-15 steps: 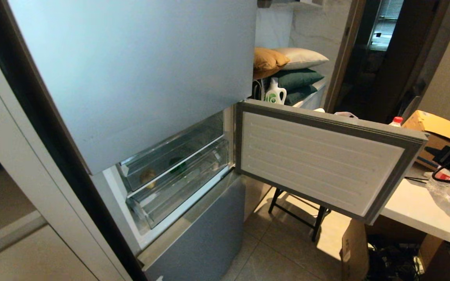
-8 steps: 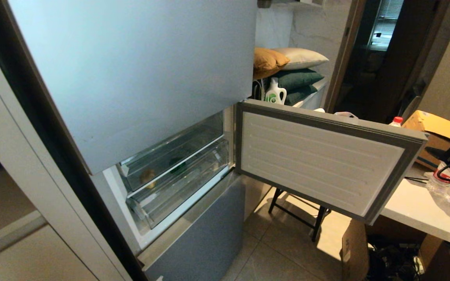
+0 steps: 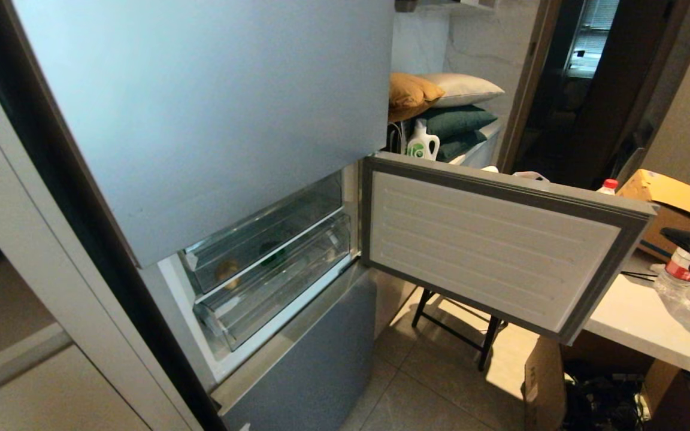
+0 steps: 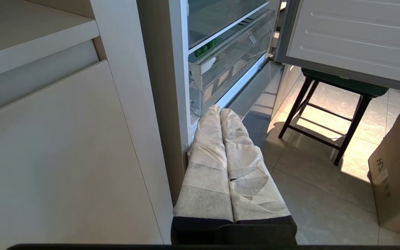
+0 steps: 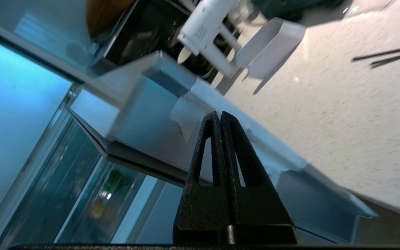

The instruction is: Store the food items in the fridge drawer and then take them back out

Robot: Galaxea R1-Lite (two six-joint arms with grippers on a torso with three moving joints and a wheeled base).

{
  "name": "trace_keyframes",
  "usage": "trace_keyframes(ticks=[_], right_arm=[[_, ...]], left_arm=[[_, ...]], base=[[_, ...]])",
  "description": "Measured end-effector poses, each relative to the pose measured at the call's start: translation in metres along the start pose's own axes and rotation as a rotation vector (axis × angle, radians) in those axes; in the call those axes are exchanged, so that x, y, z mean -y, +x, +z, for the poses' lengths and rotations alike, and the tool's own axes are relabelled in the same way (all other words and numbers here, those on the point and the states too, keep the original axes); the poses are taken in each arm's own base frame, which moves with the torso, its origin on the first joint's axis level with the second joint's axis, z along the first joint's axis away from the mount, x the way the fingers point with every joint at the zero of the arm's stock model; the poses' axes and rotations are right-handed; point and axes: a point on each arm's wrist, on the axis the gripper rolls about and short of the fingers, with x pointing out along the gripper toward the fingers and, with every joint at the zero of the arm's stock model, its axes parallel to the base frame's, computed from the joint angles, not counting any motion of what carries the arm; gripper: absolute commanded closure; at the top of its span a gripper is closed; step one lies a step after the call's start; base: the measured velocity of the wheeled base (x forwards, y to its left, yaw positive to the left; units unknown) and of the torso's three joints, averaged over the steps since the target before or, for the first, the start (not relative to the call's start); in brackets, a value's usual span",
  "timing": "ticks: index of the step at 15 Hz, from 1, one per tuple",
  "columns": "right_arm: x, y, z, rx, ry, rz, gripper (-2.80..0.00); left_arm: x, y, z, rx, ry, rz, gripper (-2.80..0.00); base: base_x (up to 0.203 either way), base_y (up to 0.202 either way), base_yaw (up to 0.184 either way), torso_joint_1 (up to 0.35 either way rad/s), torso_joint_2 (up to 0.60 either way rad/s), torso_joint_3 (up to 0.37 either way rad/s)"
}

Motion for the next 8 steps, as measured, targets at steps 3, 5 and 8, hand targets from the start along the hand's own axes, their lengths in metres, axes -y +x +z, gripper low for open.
trace_keyframes(ticks=[3, 5, 8], right_arm=[[-0.001, -0.009, 0.020, 0.059, -0.050, -0.006, 0.00], [0.004, -0.004, 0.031, 0.081, -0.071, 0.001, 0.00], [0.023, 0.009, 0.037, 0.087, -0.077, 0.011, 0.00]], left_arm=[[0.000, 0.000, 0.000, 0.000, 0.000, 0.000, 0.00], [0.000, 0.000, 0.000, 0.000, 0.000, 0.000, 0.00], [0.000, 0.000, 0.000, 0.000, 0.000, 0.000, 0.00]], base=[[0.000, 0.000, 0.000, 0.000, 0.00, 0.000], [0.000, 0.000, 0.000, 0.000, 0.00, 0.000], [0.000, 0.000, 0.000, 0.000, 0.00, 0.000]])
